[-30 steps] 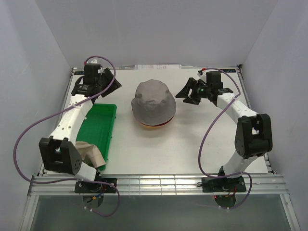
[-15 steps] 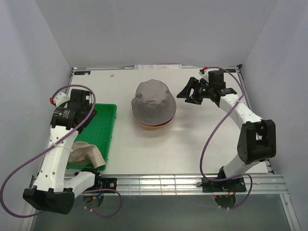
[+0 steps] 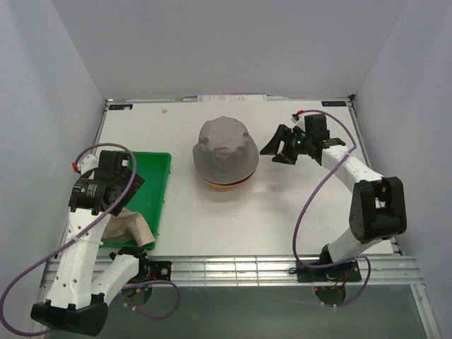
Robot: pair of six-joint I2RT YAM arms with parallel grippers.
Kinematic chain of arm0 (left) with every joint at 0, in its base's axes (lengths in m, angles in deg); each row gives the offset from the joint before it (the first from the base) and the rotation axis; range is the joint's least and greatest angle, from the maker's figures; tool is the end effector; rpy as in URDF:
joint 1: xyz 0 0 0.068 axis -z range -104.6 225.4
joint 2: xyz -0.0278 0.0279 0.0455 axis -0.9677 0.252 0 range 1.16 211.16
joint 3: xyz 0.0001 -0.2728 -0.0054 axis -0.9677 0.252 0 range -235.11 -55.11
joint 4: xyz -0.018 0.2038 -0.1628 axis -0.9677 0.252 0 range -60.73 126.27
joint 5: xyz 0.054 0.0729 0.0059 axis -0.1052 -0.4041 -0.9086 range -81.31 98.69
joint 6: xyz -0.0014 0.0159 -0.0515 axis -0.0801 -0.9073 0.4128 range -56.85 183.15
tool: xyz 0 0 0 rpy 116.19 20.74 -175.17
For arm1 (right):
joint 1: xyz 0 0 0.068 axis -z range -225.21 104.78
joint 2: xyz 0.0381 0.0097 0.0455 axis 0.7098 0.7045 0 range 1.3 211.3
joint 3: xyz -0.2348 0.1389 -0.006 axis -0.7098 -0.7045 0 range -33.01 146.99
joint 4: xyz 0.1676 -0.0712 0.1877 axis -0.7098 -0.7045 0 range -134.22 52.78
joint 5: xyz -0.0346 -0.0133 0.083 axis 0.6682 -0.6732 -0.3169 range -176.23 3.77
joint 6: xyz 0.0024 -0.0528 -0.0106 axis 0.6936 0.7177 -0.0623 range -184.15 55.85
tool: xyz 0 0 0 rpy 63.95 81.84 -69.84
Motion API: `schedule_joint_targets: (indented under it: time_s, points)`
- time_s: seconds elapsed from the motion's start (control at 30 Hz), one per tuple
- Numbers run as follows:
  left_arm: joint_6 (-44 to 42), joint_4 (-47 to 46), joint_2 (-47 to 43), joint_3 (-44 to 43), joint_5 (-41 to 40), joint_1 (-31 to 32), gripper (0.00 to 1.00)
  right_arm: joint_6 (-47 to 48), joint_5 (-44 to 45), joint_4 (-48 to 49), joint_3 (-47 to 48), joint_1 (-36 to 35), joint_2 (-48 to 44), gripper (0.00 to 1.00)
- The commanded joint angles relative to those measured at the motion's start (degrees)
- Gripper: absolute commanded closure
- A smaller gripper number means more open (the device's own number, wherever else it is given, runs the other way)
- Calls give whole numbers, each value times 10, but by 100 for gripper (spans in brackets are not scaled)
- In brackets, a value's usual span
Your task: Stack the hats
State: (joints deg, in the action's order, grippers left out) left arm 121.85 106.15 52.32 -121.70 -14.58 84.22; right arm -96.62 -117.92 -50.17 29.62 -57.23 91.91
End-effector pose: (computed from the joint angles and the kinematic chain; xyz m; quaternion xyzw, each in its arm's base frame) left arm 0.1262 -0.0054 0.3484 -0.4454 0.8397 0.0284 0.3094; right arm 0.3346 0.0903 0.2472 0.0439 0.8814 0.3811 0.2757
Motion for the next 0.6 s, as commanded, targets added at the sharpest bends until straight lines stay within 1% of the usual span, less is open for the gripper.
schedule_joint_targets:
  time_s: [0.0,0.13,0.33,0.57]
  points:
    - [-29,35,-32,5,26,-1,13,0,-6,29,-7,1,-30,25]
    - [-36,34,-56,37,61,-1,13,-5,-5,34,-12,1,-32,25]
    - [-42,34,-96,83,88,-1,13,-6,1,34,-20,1,-38,25]
    - [-50,35,-107,95,96,-1,13,-9,6,39,-34,-1,-42,26]
